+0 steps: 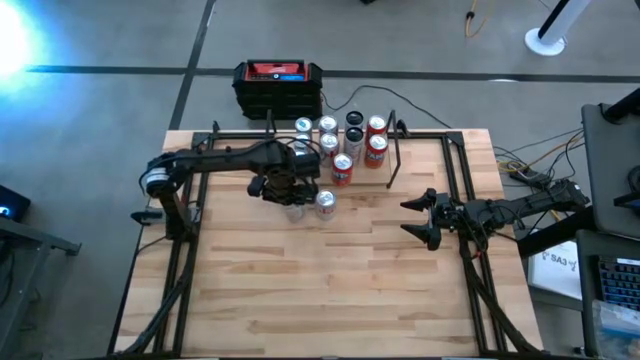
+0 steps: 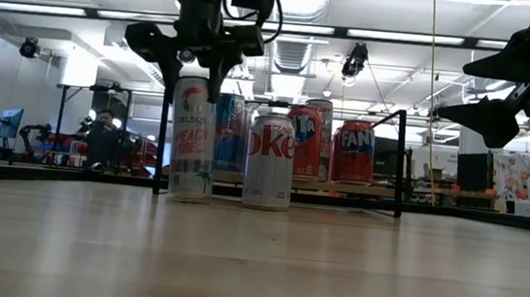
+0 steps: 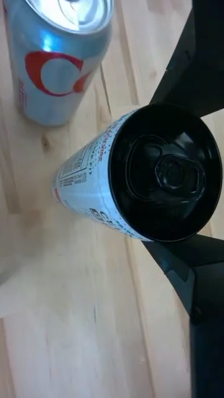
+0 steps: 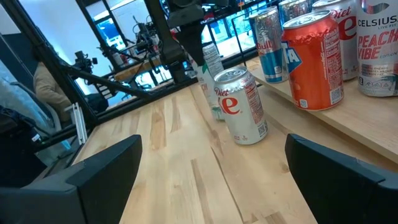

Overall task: Place canned beverage on shelf
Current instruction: Move the white pink soda can to the center of the table

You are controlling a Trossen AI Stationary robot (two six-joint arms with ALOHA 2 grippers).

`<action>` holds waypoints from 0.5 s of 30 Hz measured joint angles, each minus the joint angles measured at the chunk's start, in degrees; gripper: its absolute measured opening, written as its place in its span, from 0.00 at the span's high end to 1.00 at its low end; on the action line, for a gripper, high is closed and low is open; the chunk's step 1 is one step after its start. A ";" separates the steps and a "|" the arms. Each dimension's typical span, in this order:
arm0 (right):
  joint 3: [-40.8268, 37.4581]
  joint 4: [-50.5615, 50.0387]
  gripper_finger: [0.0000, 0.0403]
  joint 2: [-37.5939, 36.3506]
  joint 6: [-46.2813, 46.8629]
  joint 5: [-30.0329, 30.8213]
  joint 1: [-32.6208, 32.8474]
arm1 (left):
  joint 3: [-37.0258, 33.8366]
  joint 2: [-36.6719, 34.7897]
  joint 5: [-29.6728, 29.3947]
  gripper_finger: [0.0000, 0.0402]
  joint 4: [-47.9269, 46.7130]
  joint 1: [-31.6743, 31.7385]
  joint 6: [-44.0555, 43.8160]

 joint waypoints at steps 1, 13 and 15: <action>0.01 0.00 0.06 -0.01 -0.02 0.00 0.00 | -0.02 0.00 -0.01 0.43 0.08 0.17 0.11; 0.01 0.00 0.06 0.00 -0.01 0.00 0.00 | -0.09 0.54 -1.54 0.34 -1.99 0.65 -0.15; 0.01 -0.01 0.06 0.00 0.00 0.00 0.02 | -0.09 0.93 -1.47 0.25 -2.01 0.77 -0.17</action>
